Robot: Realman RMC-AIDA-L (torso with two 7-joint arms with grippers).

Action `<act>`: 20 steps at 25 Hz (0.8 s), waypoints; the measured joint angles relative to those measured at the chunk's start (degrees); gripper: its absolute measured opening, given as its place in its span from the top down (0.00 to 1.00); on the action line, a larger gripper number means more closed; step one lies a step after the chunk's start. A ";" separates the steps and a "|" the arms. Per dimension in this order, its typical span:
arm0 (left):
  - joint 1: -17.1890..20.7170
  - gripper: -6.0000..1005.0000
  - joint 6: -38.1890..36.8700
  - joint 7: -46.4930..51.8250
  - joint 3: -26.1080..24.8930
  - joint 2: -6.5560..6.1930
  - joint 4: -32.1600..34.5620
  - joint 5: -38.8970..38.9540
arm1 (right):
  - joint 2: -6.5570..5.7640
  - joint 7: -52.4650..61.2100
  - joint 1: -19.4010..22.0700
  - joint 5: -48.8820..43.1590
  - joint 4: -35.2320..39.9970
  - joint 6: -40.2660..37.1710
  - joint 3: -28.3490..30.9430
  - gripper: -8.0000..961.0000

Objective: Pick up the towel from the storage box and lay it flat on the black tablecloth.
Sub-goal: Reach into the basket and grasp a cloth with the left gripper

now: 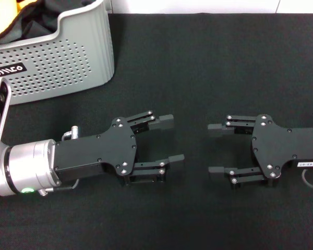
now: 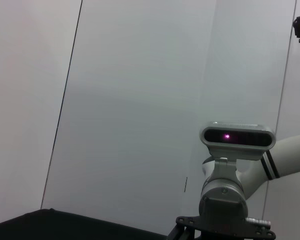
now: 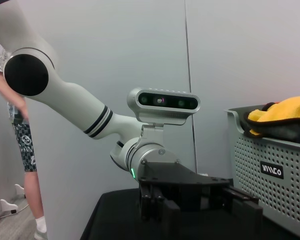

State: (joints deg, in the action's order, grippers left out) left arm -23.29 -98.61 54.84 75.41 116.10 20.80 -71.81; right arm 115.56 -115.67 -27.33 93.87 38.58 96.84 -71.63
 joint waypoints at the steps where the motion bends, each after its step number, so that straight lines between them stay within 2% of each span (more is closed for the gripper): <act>1: 0.00 0.19 0.00 0.00 0.00 0.00 0.02 0.00 | -0.02 0.00 0.00 0.00 0.00 0.00 0.00 0.21; 13: 0.02 0.19 -0.01 0.06 -1.18 0.00 0.03 0.39 | -0.08 -0.19 0.31 0.00 0.00 0.02 0.29 0.21; 17: 1.94 0.19 0.09 -0.79 -8.90 0.23 0.02 1.01 | -0.14 -0.33 0.42 0.00 -0.02 0.01 0.60 0.21; 20: 4.60 0.19 -0.02 -1.12 -18.52 1.27 1.36 2.01 | -0.16 -0.35 0.82 0.00 -0.09 -0.32 0.67 0.21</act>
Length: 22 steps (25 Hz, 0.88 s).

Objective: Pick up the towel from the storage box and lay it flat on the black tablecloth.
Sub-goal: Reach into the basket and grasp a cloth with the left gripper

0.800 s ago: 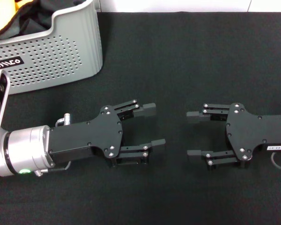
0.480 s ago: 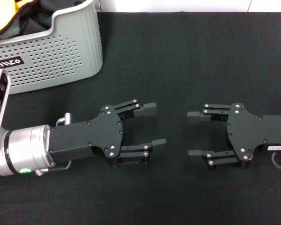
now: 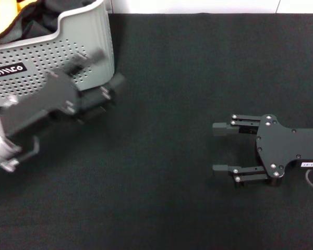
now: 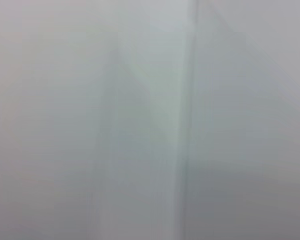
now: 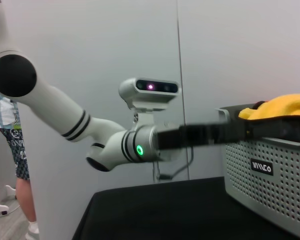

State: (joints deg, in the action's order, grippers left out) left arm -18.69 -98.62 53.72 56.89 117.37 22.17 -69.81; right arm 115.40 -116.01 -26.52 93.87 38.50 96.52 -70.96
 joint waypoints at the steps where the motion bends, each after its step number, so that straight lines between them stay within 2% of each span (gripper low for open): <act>1: 1.03 0.19 -0.08 -0.04 -3.21 0.48 0.95 0.20 | 0.00 -0.08 0.14 0.00 -0.03 -0.10 0.04 0.21; 5: 3.65 0.19 -0.17 -2.01 -11.81 1.93 3.61 0.29 | -0.02 -1.10 0.32 0.00 -0.61 -0.43 0.12 0.21; 8: 4.61 0.19 -0.18 -4.68 -16.06 2.14 4.24 0.29 | -0.10 -1.32 0.33 0.00 -0.79 -0.44 0.12 0.21; 12: 5.89 0.19 -0.08 -7.54 -18.62 1.92 5.95 0.28 | -0.25 -1.40 0.33 -0.08 -0.79 -0.45 0.11 0.21; 16: 7.06 0.19 0.96 -15.67 -19.22 2.11 7.50 0.28 | -0.18 -1.99 0.27 -1.04 -0.80 -0.44 0.12 0.21; 22: 6.70 0.19 6.96 -21.08 -21.56 2.05 7.95 0.28 | -0.03 -2.02 0.06 -1.40 -0.80 -0.31 -0.05 0.21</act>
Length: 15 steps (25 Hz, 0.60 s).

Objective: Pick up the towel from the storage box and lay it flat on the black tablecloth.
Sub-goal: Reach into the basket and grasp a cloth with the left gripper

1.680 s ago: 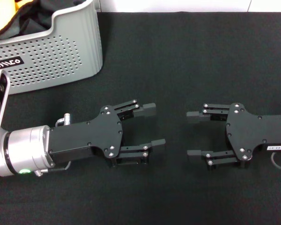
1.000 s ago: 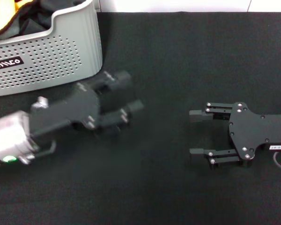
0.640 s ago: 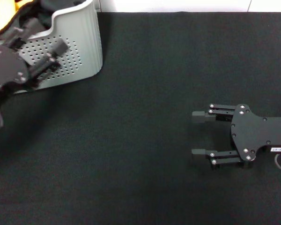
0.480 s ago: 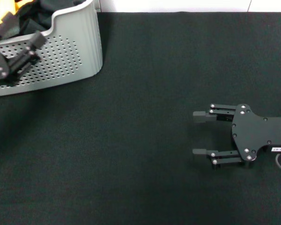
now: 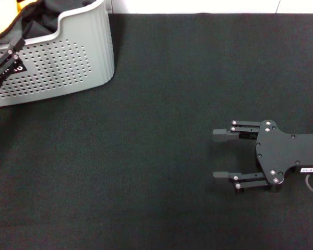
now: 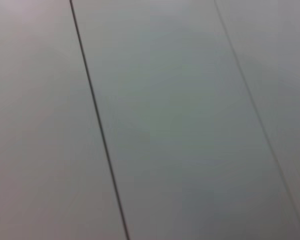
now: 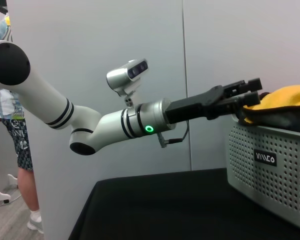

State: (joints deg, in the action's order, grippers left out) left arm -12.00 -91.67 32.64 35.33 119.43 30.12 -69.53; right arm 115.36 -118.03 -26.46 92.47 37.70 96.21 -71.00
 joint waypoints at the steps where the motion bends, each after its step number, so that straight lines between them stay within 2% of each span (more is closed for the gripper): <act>1: -0.11 0.19 1.02 -0.94 -0.13 -0.01 0.00 0.00 | 0.00 0.00 -0.01 0.00 0.00 0.08 -0.02 0.21; 7: -0.50 0.19 5.48 -5.19 -0.28 0.13 0.00 0.00 | 0.04 0.03 0.04 -0.02 0.01 0.37 -0.02 0.21; 15: -0.47 0.21 8.11 -5.68 -0.52 0.22 -0.61 1.13 | 0.04 0.06 0.26 -0.02 0.01 0.41 0.06 0.21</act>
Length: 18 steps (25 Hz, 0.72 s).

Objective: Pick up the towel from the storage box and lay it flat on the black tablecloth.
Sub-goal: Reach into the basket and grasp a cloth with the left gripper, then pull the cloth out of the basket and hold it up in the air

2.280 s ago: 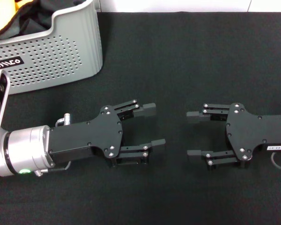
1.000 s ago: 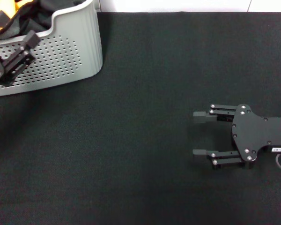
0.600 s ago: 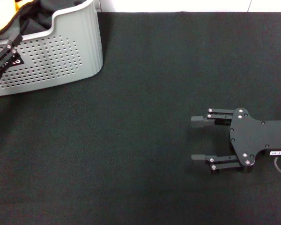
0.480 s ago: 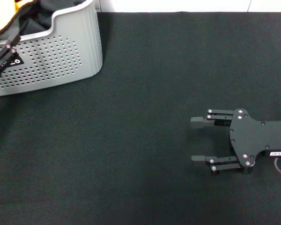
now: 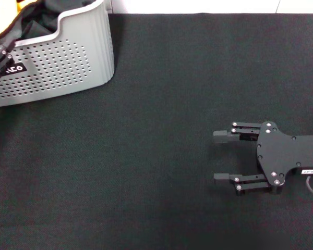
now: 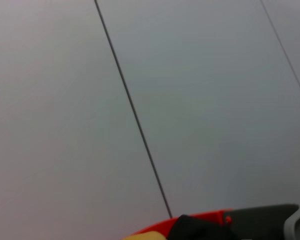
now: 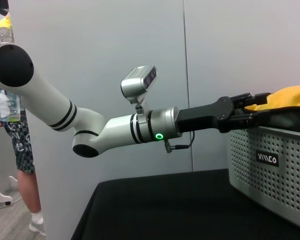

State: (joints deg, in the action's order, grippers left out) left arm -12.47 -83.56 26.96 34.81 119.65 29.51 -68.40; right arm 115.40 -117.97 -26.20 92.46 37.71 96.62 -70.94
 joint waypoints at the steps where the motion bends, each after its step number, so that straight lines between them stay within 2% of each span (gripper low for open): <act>1: 0.00 0.23 0.37 -0.06 0.00 0.02 -0.06 0.09 | 0.00 0.02 -0.01 0.00 0.00 0.01 0.03 0.21; 12: -0.18 0.46 1.42 -0.11 -0.01 0.06 -0.94 0.84 | 0.08 0.04 0.03 0.08 0.00 0.07 -0.06 0.21; 18: -2.09 0.59 1.44 -2.66 -0.01 0.06 -6.40 8.49 | 0.09 0.02 0.01 0.12 0.00 0.07 -0.22 0.21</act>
State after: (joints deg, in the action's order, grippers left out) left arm -14.56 -82.12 24.30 34.80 119.71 23.11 -59.91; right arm 115.49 -117.95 -26.19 92.57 37.71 96.69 -71.16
